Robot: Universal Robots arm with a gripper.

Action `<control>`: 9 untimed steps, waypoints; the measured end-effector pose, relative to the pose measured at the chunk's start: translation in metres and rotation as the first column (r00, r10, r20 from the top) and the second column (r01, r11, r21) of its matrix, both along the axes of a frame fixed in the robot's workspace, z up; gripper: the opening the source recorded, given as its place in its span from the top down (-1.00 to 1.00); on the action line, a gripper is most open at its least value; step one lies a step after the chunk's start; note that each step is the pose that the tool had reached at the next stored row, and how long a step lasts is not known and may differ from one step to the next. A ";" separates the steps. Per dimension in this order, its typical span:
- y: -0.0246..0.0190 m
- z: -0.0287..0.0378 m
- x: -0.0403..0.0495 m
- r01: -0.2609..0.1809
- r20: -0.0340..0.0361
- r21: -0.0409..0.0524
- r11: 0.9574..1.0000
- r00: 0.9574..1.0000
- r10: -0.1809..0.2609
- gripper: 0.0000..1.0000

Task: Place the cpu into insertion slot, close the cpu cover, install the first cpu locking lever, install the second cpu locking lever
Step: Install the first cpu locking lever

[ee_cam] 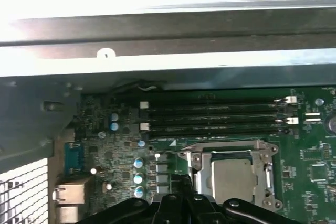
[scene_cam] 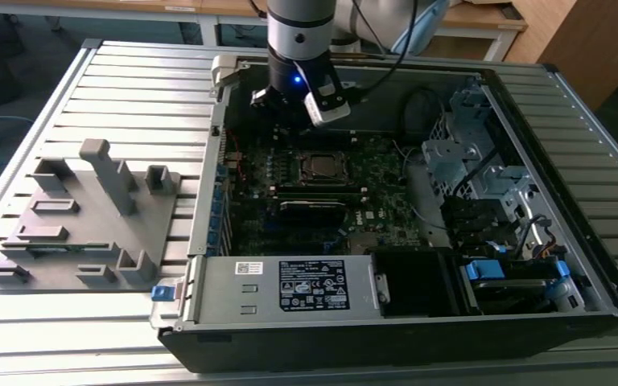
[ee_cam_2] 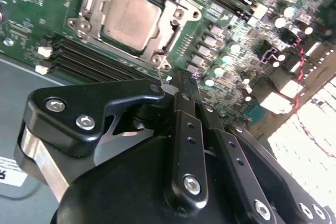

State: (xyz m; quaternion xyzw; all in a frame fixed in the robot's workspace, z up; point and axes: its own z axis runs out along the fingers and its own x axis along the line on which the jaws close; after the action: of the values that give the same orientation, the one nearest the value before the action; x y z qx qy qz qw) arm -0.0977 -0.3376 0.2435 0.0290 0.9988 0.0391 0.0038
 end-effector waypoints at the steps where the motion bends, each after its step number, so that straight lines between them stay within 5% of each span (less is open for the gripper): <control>1: 0.0000 -0.0001 -0.0018 0.000 0.000 0.000 1.000 1.000 0.000 0.80; 9: 0.0000 -0.0003 -0.0101 0.000 0.000 0.000 1.000 1.000 0.000 0.80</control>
State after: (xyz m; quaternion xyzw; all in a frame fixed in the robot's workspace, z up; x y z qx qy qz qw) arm -0.1078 -0.3376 0.2433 0.0290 0.9988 0.0390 0.0038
